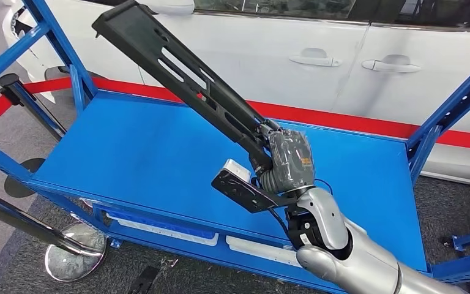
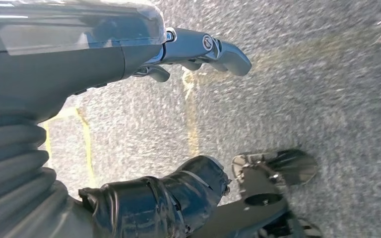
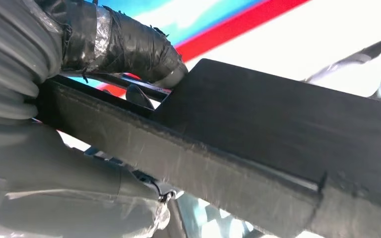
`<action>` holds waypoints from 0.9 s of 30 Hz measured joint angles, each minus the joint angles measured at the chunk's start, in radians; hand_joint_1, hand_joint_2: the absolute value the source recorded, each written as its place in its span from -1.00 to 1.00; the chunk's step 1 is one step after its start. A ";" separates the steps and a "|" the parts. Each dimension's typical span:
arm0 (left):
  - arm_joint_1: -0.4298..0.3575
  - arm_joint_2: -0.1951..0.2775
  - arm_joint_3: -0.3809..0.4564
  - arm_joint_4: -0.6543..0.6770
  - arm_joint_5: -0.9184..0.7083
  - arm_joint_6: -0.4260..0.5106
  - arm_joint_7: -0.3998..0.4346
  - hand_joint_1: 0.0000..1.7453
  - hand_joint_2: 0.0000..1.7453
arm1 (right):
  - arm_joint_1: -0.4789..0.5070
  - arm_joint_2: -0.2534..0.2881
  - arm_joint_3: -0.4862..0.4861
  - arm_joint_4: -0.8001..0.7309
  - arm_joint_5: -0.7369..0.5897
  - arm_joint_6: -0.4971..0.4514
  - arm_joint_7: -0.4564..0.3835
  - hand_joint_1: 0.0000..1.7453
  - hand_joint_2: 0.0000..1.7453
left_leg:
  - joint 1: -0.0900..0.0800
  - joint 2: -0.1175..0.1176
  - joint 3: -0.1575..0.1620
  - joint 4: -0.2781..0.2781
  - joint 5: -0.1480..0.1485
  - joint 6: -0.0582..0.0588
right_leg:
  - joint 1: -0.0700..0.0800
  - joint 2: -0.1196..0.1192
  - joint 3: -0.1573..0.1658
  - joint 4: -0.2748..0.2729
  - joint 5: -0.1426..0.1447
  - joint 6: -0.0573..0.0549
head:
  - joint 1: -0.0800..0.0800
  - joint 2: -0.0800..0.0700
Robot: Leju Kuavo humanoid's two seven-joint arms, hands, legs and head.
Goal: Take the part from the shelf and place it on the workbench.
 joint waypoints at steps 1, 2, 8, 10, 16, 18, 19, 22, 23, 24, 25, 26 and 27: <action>0.000 -0.002 -0.001 0.000 0.000 0.003 0.006 -1.00 1.00 | 0.003 0.000 0.000 -0.011 -0.029 -0.005 -0.002 0.76 1.00 | 0.003 -0.001 -0.002 0.008 -0.004 -0.004 | -0.004 -0.001 0.028 -0.057 0.035 0.004 | 0.000 0.000; 0.000 -0.004 -0.003 0.000 -0.001 0.006 0.012 -1.00 1.00 | 0.003 0.000 0.000 -0.020 -0.057 -0.009 -0.003 0.76 1.00 | 0.005 -0.002 -0.006 0.018 -0.009 -0.010 | -0.006 -0.001 0.058 -0.119 0.059 0.006 | 0.000 0.000; -0.001 -0.004 -0.006 0.000 0.000 0.016 0.035 -1.00 1.00 | 0.004 0.001 -0.002 -0.060 -0.255 -0.024 -0.027 0.76 1.00 | 0.004 -0.007 -0.031 0.044 -0.013 -0.042 | -0.002 0.004 0.088 -0.208 0.101 -0.030 | -0.001 0.000; -0.001 -0.006 -0.007 0.000 0.001 0.018 0.038 -1.00 1.00 | 0.004 0.002 -0.002 -0.069 -0.308 -0.033 -0.037 0.76 1.00 | 0.005 -0.005 -0.050 0.087 -0.054 -0.049 | -0.006 0.001 0.080 -0.212 0.112 -0.045 | -0.005 0.000; -0.002 -0.007 -0.018 0.000 0.001 0.021 0.038 -1.00 1.00 | 0.004 0.003 -0.002 -0.093 -0.377 -0.046 -0.051 0.76 1.00 | 0.004 -0.004 -0.068 0.259 -0.166 -0.045 | 0.008 -0.004 0.038 -0.213 0.147 -0.055 | -0.010 0.000; -0.005 -0.007 -0.020 0.000 0.001 0.022 0.040 -1.00 1.00 | 0.003 0.003 -0.002 -0.101 -0.390 -0.047 -0.052 0.76 1.00 | -0.004 -0.003 0.023 0.122 -0.127 -0.025 | 0.012 -0.004 0.026 -0.214 0.162 -0.055 | -0.009 0.000; -0.007 -0.007 -0.020 0.000 0.001 0.022 0.040 -1.00 1.00 | 0.002 0.002 -0.002 -0.105 -0.396 -0.047 -0.052 0.76 1.00 | -0.010 -0.001 0.057 0.064 -0.113 -0.016 | 0.013 -0.004 0.023 -0.216 0.169 -0.052 | -0.008 0.000; -0.011 -0.007 -0.022 0.000 0.000 0.024 0.043 -1.00 1.00 | 0.000 0.002 -0.001 -0.114 -0.408 -0.052 -0.053 0.76 1.00 | -0.024 0.001 0.077 0.011 -0.092 0.000 | 0.008 -0.009 0.025 -0.231 0.191 -0.033 | -0.011 0.000; -0.011 -0.007 -0.022 0.000 0.000 0.024 0.043 -1.00 1.00 | 0.000 0.002 -0.001 -0.116 -0.412 -0.053 -0.053 0.76 1.00 | -0.023 0.001 0.076 0.002 -0.080 0.004 | 0.008 -0.010 0.026 -0.239 0.200 -0.027 | -0.013 0.000; -0.010 -0.007 -0.023 0.000 0.000 0.025 0.045 -1.00 1.00 | 0.000 0.002 -0.001 -0.119 -0.416 -0.055 -0.054 0.76 1.00 | -0.020 0.003 0.076 -0.009 -0.065 0.006 | 0.009 -0.010 0.025 -0.242 0.199 -0.021 | -0.011 0.000; -0.010 -0.007 -0.023 0.000 0.000 0.025 0.047 -1.00 1.00 | 0.000 0.001 -0.001 -0.121 -0.421 -0.057 -0.054 0.76 1.00 | -0.016 0.005 0.074 -0.022 -0.048 0.009 | 0.011 -0.009 0.020 -0.232 0.181 -0.016 | -0.008 0.000; -0.010 -0.008 -0.023 0.000 -0.001 0.025 0.049 -1.00 1.00 | 0.000 0.001 -0.001 -0.122 -0.427 -0.060 -0.055 0.76 1.00 | -0.012 0.007 0.069 -0.033 -0.031 0.011 | 0.012 -0.008 0.009 -0.201 0.144 -0.011 | -0.005 0.000; -0.010 -0.008 -0.023 0.000 -0.002 0.025 0.050 -1.00 1.00 | 0.000 0.000 -0.001 -0.123 -0.434 -0.063 -0.056 0.76 1.00 | -0.011 0.009 0.060 -0.036 -0.019 0.012 | 0.010 -0.007 -0.005 -0.150 0.094 -0.008 | -0.002 0.000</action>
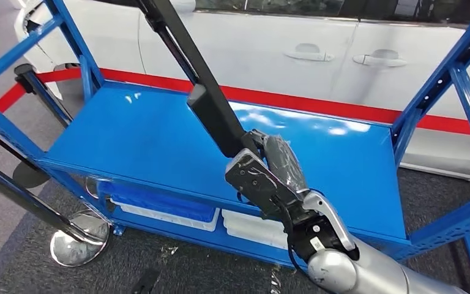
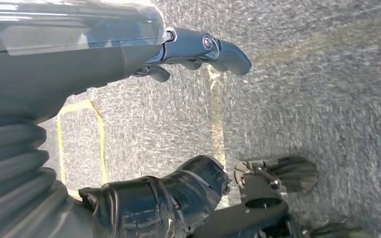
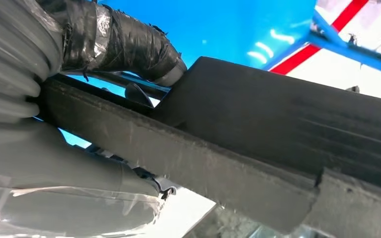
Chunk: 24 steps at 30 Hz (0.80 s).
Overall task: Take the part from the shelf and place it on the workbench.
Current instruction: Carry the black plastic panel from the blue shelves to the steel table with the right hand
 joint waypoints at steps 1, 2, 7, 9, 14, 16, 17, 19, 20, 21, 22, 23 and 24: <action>0.000 -0.001 0.000 0.000 -0.001 0.000 0.001 -1.00 1.00 | 0.000 0.000 0.000 -0.001 -0.007 -0.003 0.000 0.76 1.00 | 0.000 0.000 -0.014 0.001 0.010 0.002 | -0.001 0.000 -0.015 0.064 -0.048 0.003 | 0.002 0.000; 0.000 -0.002 0.000 0.000 -0.002 0.000 0.002 -1.00 1.00 | 0.001 -0.001 0.000 -0.001 -0.013 -0.006 0.000 0.76 1.00 | 0.000 0.001 -0.028 0.004 0.018 0.001 | -0.002 0.000 -0.026 0.123 -0.079 0.005 | 0.002 0.000; 0.001 -0.006 -0.002 0.000 -0.003 0.001 0.007 -1.00 1.00 | 0.002 -0.002 0.000 -0.004 -0.046 -0.021 -0.003 0.76 1.00 | 0.001 0.001 -0.096 0.043 0.040 -0.010 | -0.004 -0.001 0.124 0.002 -0.037 0.007 | 0.003 0.000; 0.001 -0.006 -0.002 0.000 -0.003 0.002 0.009 -1.00 1.00 | 0.002 -0.004 0.000 -0.009 -0.062 -0.033 -0.008 0.76 1.00 | -0.001 0.000 -0.111 0.060 0.044 -0.020 | -0.001 0.000 0.173 -0.076 -0.041 -0.004 | 0.004 0.000; 0.004 -0.005 -0.004 0.000 0.000 0.004 0.011 -1.00 1.00 | 0.003 -0.010 0.000 -0.016 -0.088 -0.068 -0.016 0.76 1.00 | 0.001 -0.004 -0.141 0.111 0.008 -0.048 | -0.005 0.000 0.154 -0.089 -0.019 -0.041 | 0.005 0.000; 0.005 -0.006 -0.004 0.000 0.002 0.004 0.012 -1.00 1.00 | 0.003 -0.011 0.000 -0.020 -0.093 -0.076 -0.016 0.76 1.00 | 0.007 -0.004 -0.175 0.214 -0.073 -0.059 | -0.006 0.000 0.138 -0.089 -0.005 -0.049 | 0.001 0.000; 0.005 -0.007 -0.005 0.000 0.003 0.004 0.013 -1.00 1.00 | 0.004 -0.011 0.000 -0.021 -0.095 -0.079 -0.016 0.76 1.00 | 0.009 -0.004 -0.193 0.280 -0.111 -0.064 | -0.005 0.000 0.129 -0.089 0.002 -0.050 | 0.000 0.000; 0.005 -0.008 -0.005 0.000 0.003 0.004 0.014 -1.00 1.00 | 0.006 -0.013 -0.001 -0.023 -0.097 -0.081 -0.016 0.76 1.00 | 0.011 -0.004 -0.199 0.349 -0.137 -0.067 | -0.004 0.000 0.111 -0.087 0.014 -0.050 | 0.000 0.000; 0.005 -0.008 -0.005 0.000 0.003 0.004 0.015 -1.00 1.00 | 0.007 -0.014 -0.001 -0.023 -0.098 -0.081 -0.016 0.76 1.00 | 0.012 -0.004 -0.185 0.344 -0.129 -0.066 | -0.003 0.000 0.105 -0.086 0.018 -0.049 | 0.000 0.000; 0.005 -0.008 -0.005 0.000 0.004 0.004 0.016 -1.00 1.00 | 0.007 -0.015 -0.001 -0.023 -0.099 -0.081 -0.015 0.76 1.00 | 0.012 -0.004 -0.170 0.329 -0.118 -0.065 | -0.003 0.000 0.100 -0.086 0.021 -0.049 | 0.000 0.000; 0.005 -0.008 -0.005 0.000 0.004 0.004 0.016 -1.00 1.00 | 0.007 -0.016 -0.001 -0.023 -0.099 -0.081 -0.015 0.76 1.00 | 0.012 -0.005 -0.157 0.313 -0.108 -0.064 | -0.003 0.000 0.098 -0.086 0.023 -0.049 | 0.000 0.000; 0.005 -0.008 -0.005 0.000 0.004 0.004 0.016 -1.00 1.00 | 0.007 -0.016 -0.001 -0.023 -0.099 -0.081 -0.015 0.76 1.00 | 0.012 -0.005 -0.156 0.310 -0.107 -0.063 | -0.003 0.000 0.098 -0.086 0.023 -0.049 | 0.000 0.000; 0.005 -0.008 -0.005 0.000 0.004 0.004 0.016 -1.00 1.00 | 0.007 -0.016 -0.001 -0.023 -0.099 -0.081 -0.015 0.76 1.00 | 0.012 -0.005 -0.156 0.310 -0.107 -0.063 | -0.003 0.000 0.098 -0.086 0.023 -0.049 | 0.000 0.000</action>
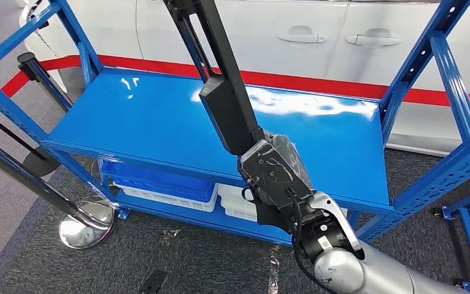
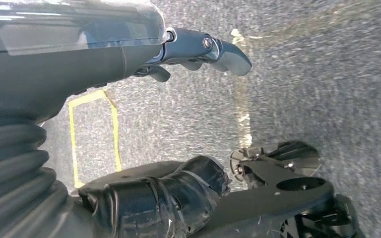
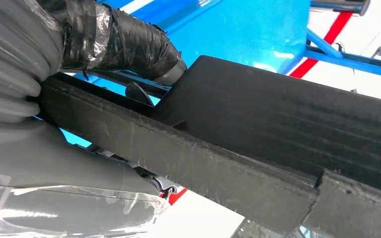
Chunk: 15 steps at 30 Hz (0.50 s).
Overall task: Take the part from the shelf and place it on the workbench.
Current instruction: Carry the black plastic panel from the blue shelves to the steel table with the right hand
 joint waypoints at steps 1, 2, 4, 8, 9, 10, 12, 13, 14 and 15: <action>0.000 0.000 0.000 0.000 0.000 0.000 0.000 -1.00 1.00 | 0.000 0.000 0.000 0.000 0.000 0.000 0.000 0.76 1.00 | 0.000 0.000 0.000 0.000 0.000 0.000 | 0.000 0.000 0.000 0.000 0.000 0.000 | 0.000 0.000; 0.000 0.000 0.000 0.000 0.000 0.000 0.000 -1.00 1.00 | 0.000 0.000 0.000 0.000 0.000 0.000 0.000 0.76 1.00 | 0.000 0.000 0.001 -0.001 0.001 0.000 | 0.000 0.000 0.000 0.000 0.000 0.000 | 0.000 0.000; 0.000 0.000 0.000 0.000 0.000 0.000 0.000 -1.00 1.00 | 0.000 0.000 0.000 0.000 0.000 0.000 0.000 0.76 1.00 | 0.000 0.000 0.005 -0.007 0.003 0.000 | 0.000 0.000 -0.001 0.000 0.000 0.000 | 0.000 0.000; -0.001 0.000 0.000 0.000 0.000 0.000 0.001 -1.00 1.00 | -0.001 -0.001 0.000 -0.002 0.000 0.000 0.000 0.76 1.00 | -0.001 -0.001 0.059 -0.089 0.033 0.007 | 0.001 0.001 -0.004 0.000 0.004 0.002 | 0.000 0.000; -0.002 0.000 0.000 0.000 0.000 0.000 0.001 -1.00 1.00 | -0.002 -0.002 -0.001 -0.004 0.000 0.000 0.000 0.76 1.00 | -0.003 -0.001 0.098 -0.152 0.041 0.015 | 0.001 0.001 -0.006 0.000 0.007 0.004 | 0.000 0.000; -0.003 0.001 -0.002 0.000 0.000 0.000 0.001 -1.00 1.00 | -0.004 -0.004 -0.002 -0.008 0.000 0.000 0.000 0.76 1.00 | -0.008 -0.002 0.135 -0.212 0.052 0.022 | 0.000 0.000 -0.007 -0.002 0.014 0.010 | 0.000 0.000; -0.005 0.001 -0.010 0.000 0.000 -0.001 0.002 -1.00 1.00 | -0.007 -0.012 -0.008 -0.016 0.000 -0.001 0.001 0.76 1.00 | -0.011 0.001 0.161 -0.293 0.083 0.045 | -0.003 0.000 -0.037 0.062 -0.029 0.035 | 0.001 0.000; -0.005 0.001 -0.014 0.000 0.000 -0.002 0.003 -1.00 1.00 | -0.008 -0.017 -0.010 -0.019 0.000 -0.001 0.002 0.76 1.00 | -0.010 0.003 0.149 -0.301 0.104 0.053 | -0.004 -0.001 -0.061 0.129 -0.070 0.047 | 0.002 0.000; -0.005 0.000 -0.016 0.000 0.000 -0.003 0.003 -1.00 1.00 | -0.007 -0.023 -0.012 -0.020 0.000 -0.001 0.002 0.76 1.00 | -0.007 0.005 0.135 -0.305 0.120 0.059 | -0.005 0.000 -0.082 0.197 -0.109 0.056 | 0.004 0.000; -0.005 0.000 -0.017 0.000 -0.001 -0.004 0.003 -1.00 1.00 | -0.006 -0.026 -0.013 -0.020 -0.001 -0.001 0.002 0.76 1.00 | -0.006 0.006 0.119 -0.298 0.125 0.059 | -0.007 0.000 -0.087 0.244 -0.129 0.060 | 0.004 0.000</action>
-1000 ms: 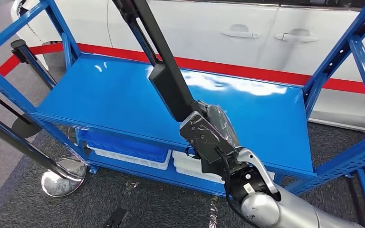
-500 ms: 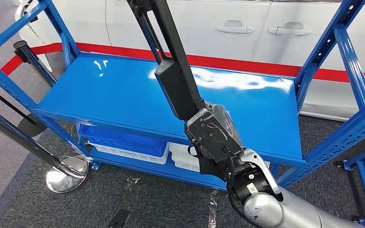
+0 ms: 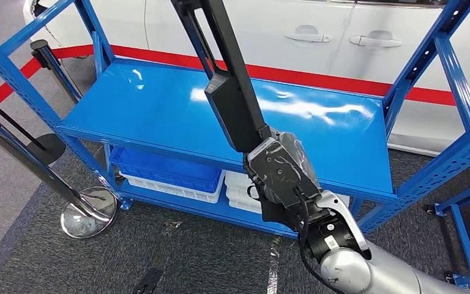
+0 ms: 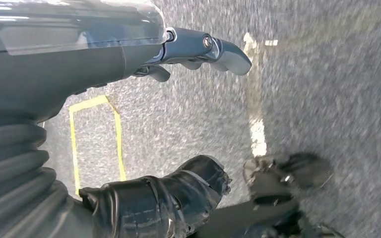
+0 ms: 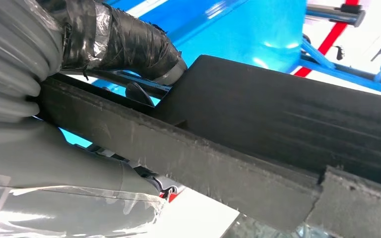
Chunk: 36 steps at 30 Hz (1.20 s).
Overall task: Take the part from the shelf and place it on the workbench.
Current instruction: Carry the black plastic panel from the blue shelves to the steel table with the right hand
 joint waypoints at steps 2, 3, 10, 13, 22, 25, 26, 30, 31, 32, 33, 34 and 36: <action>0.001 -0.002 0.000 0.000 0.000 -0.002 0.000 -1.00 1.00 | 0.000 -0.003 0.000 0.000 0.000 0.000 0.001 0.76 1.00 | 0.003 0.000 -0.021 0.017 0.003 -0.004 | -0.005 -0.001 0.065 -0.082 0.045 0.004 | 0.000 0.000; 0.001 -0.003 0.000 0.000 0.000 -0.002 0.000 -1.00 1.00 | 0.000 -0.004 0.000 -0.001 0.000 0.000 0.001 0.76 1.00 | 0.003 -0.001 -0.032 0.029 0.002 -0.009 | -0.006 -0.001 0.107 -0.146 0.061 0.004 | 0.001 0.000; 0.002 -0.001 -0.001 0.000 0.001 -0.003 0.000 -1.00 1.00 | -0.001 -0.009 -0.001 -0.008 0.000 -0.001 0.002 0.76 1.00 | 0.003 -0.005 -0.080 0.094 -0.023 -0.047 | -0.006 0.005 0.130 -0.231 0.087 -0.041 | -0.002 0.000; 0.002 -0.003 -0.002 0.000 0.001 -0.007 0.000 -1.00 1.00 | 0.000 -0.009 -0.001 -0.008 0.000 -0.001 0.003 0.76 1.00 | 0.008 -0.006 -0.135 0.256 -0.131 -0.062 | -0.004 0.003 0.111 -0.231 0.103 -0.054 | -0.007 0.000; -0.001 0.002 -0.007 0.000 0.002 -0.011 0.002 -1.00 1.00 | 0.001 -0.015 -0.001 -0.013 0.002 -0.006 0.005 0.76 1.00 | -0.012 -0.011 0.038 0.033 -0.058 -0.017 | 0.001 0.003 0.080 -0.239 0.145 -0.036 | -0.007 0.000; 0.000 0.001 -0.011 0.000 0.002 -0.013 0.002 -1.00 1.00 | 0.001 -0.021 -0.002 -0.014 0.003 -0.008 0.014 0.76 1.00 | -0.005 -0.006 0.041 -0.006 -0.024 -0.008 | 0.002 0.003 0.072 -0.237 0.139 -0.020 | -0.004 0.000; -0.001 0.001 -0.012 0.000 0.002 -0.013 0.002 -1.00 1.00 | 0.001 -0.024 -0.004 -0.014 0.003 -0.009 0.016 0.76 1.00 | -0.001 -0.003 0.038 -0.017 -0.013 -0.006 | 0.002 0.003 0.058 -0.204 0.110 -0.017 | -0.002 0.000; -0.001 0.000 -0.017 0.000 0.002 -0.015 0.000 -1.00 1.00 | 0.008 -0.036 -0.008 -0.014 0.003 -0.014 0.019 0.76 1.00 | 0.002 -0.001 -0.001 0.001 0.003 -0.003 | -0.007 0.003 -0.009 0.003 -0.008 -0.001 | 0.003 0.000; -0.001 0.000 -0.017 0.000 0.002 -0.016 0.000 -1.00 1.00 | 0.010 -0.038 -0.008 -0.014 0.003 -0.014 0.019 0.76 1.00 | 0.004 -0.001 -0.014 0.012 0.004 -0.005 | -0.010 0.003 0.003 -0.001 -0.001 0.003 | 0.003 0.000; 0.000 -0.001 -0.018 0.000 0.002 -0.017 0.000 -1.00 1.00 | 0.010 -0.040 -0.008 -0.014 0.003 -0.015 0.019 0.76 1.00 | 0.008 -0.001 -0.026 0.025 0.003 -0.009 | -0.014 0.002 0.033 -0.041 0.019 0.008 | 0.003 0.000; 0.000 -0.002 -0.018 0.000 0.001 -0.018 0.000 -1.00 1.00 | 0.010 -0.041 -0.008 -0.014 0.003 -0.015 0.019 0.76 1.00 | 0.012 -0.001 -0.039 0.042 0.001 -0.014 | -0.018 0.002 0.069 -0.101 0.037 0.013 | 0.003 0.000; -0.001 -0.002 -0.018 0.000 0.001 -0.018 0.000 -1.00 1.00 | 0.010 -0.042 -0.009 -0.014 0.003 -0.015 0.019 0.76 1.00 | 0.014 -0.001 -0.052 0.057 -0.002 -0.021 | -0.018 0.004 0.097 -0.149 0.050 0.016 | 0.003 0.000; -0.001 0.000 -0.018 0.001 0.000 -0.017 -0.001 -1.00 1.00 | 0.011 -0.043 -0.010 -0.015 0.004 -0.016 0.019 0.76 1.00 | 0.012 -0.004 -0.074 0.086 -0.004 -0.036 | -0.017 0.011 0.114 -0.193 0.059 0.007 | 0.003 0.000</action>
